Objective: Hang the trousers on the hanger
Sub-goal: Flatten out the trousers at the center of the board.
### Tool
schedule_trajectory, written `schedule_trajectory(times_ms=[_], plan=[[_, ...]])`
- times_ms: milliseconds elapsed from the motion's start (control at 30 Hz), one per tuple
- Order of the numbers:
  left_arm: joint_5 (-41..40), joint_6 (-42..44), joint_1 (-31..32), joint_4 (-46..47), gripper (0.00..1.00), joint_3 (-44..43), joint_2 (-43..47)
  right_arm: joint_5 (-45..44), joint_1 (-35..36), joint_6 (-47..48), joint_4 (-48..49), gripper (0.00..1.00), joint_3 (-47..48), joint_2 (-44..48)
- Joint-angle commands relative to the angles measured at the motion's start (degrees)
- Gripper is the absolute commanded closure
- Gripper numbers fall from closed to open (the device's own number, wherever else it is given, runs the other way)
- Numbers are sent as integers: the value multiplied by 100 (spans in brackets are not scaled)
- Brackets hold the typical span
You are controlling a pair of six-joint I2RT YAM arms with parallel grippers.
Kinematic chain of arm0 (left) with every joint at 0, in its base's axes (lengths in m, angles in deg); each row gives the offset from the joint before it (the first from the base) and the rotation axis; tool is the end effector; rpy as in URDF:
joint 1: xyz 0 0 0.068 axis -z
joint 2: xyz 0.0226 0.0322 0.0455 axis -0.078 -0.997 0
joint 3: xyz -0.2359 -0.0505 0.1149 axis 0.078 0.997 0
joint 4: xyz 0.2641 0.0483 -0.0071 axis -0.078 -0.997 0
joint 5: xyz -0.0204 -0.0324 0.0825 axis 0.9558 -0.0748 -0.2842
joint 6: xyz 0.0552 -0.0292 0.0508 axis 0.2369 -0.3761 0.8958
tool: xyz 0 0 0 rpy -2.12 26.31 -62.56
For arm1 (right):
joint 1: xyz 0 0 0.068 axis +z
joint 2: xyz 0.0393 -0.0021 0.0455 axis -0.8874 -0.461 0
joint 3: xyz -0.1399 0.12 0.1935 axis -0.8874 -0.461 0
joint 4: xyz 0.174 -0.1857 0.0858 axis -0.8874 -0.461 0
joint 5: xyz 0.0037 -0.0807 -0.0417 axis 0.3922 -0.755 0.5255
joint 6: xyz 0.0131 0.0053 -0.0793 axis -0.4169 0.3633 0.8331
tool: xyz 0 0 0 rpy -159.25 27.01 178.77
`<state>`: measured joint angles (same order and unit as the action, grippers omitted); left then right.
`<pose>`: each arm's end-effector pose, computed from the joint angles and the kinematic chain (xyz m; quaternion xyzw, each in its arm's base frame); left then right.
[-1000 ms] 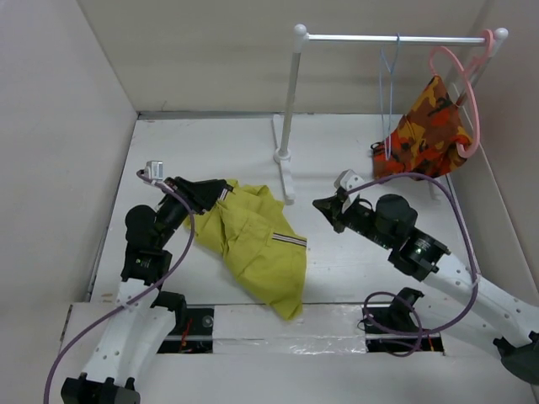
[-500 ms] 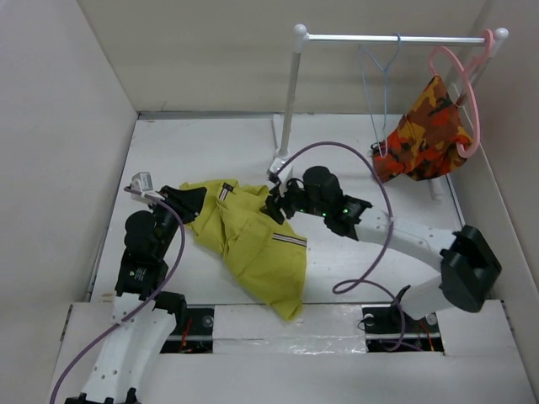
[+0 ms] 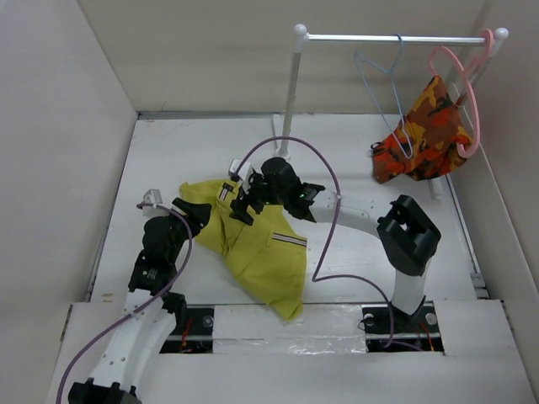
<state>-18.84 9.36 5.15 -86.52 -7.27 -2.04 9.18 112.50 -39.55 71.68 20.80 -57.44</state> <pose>0.1912 -0.0350 0.2337 -0.2188 0.7211 -0.3143 0.5774 0.2813 0.3731 0.2294 -0.5161 0.6466 0.3132 0.4663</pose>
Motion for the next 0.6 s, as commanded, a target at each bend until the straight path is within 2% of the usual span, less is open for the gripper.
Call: schedule_trajectory(times_ms=[0,167,233,300,333,367,400,467,500,567], plan=[[-20,-194,-22,461,46,243,-141,243,67,153,-58,7,322,-116],[-107,-2,-22,181,42,446,-238,436,67,83,-15,15,121,-38],[-152,43,-22,-4,41,516,-212,532,67,-13,134,23,-46,59],[-99,26,-22,39,40,674,-220,594,67,-40,135,43,-195,173],[-73,8,-22,66,40,718,-264,681,67,-58,178,47,-257,208],[-38,-1,-22,83,40,797,-291,752,67,-75,231,56,-327,243],[-11,17,-22,118,40,815,-326,822,67,-101,257,74,-433,296],[67,61,-22,145,41,841,-431,1077,-73,-128,258,88,-512,349],[112,78,-22,223,41,885,-466,1165,-126,-154,284,100,-565,428],[217,105,-22,285,41,929,-589,1254,-344,-321,459,100,-810,594]])
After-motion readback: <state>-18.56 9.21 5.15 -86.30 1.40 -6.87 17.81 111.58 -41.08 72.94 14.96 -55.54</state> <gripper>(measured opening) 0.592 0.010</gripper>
